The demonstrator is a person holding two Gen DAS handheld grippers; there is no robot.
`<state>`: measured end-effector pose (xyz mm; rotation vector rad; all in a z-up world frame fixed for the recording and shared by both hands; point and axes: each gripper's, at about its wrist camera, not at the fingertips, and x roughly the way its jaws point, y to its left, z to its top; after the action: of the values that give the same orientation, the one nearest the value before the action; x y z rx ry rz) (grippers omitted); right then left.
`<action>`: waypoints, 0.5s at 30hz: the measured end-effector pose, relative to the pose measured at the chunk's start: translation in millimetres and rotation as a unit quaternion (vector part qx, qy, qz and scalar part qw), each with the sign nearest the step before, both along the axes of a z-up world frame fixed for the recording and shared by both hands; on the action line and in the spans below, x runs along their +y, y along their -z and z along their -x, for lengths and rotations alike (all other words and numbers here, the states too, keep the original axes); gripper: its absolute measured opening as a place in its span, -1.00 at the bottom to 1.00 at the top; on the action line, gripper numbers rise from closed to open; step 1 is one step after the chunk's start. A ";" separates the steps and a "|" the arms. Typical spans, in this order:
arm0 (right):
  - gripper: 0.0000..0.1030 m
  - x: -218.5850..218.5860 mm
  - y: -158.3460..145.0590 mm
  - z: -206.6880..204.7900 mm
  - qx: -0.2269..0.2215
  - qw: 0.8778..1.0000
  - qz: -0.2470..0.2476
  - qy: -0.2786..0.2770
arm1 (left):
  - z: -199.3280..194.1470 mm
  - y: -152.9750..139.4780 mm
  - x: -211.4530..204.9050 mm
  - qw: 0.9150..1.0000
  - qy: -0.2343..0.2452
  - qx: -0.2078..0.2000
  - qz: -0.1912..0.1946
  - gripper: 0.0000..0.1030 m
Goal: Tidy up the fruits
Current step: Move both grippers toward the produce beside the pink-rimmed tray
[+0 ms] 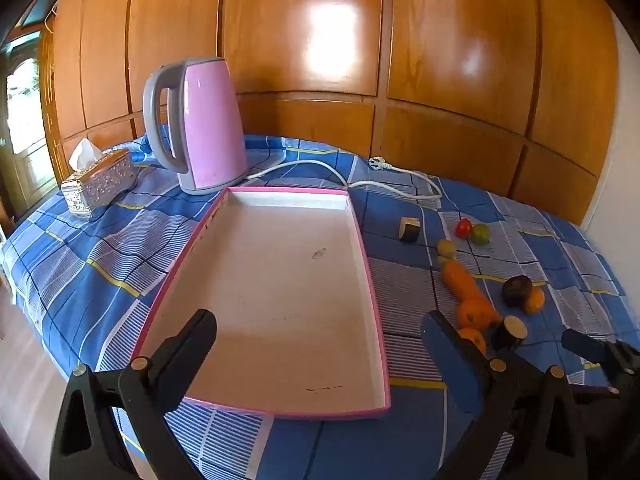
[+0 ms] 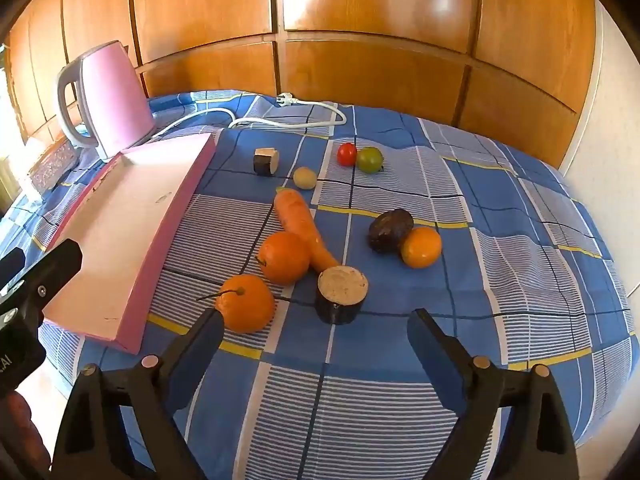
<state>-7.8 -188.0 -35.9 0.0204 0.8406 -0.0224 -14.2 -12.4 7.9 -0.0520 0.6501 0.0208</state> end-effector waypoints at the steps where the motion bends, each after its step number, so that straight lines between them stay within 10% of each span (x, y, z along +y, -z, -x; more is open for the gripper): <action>1: 0.81 -0.6 -0.4 0.7 0.000 1.000 -0.001 -0.001 | -0.3 0.2 -0.2 1.000 0.001 0.001 0.000 0.99; 15: 0.75 -6.3 -1.3 1.1 -0.005 1.000 -0.004 0.003 | 0.2 1.3 -3.7 1.000 0.014 0.002 0.000 0.99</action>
<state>-8.9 -194.3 -34.6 0.0300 0.8313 -0.0253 -14.4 -16.1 6.6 -0.0424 0.6554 -0.0060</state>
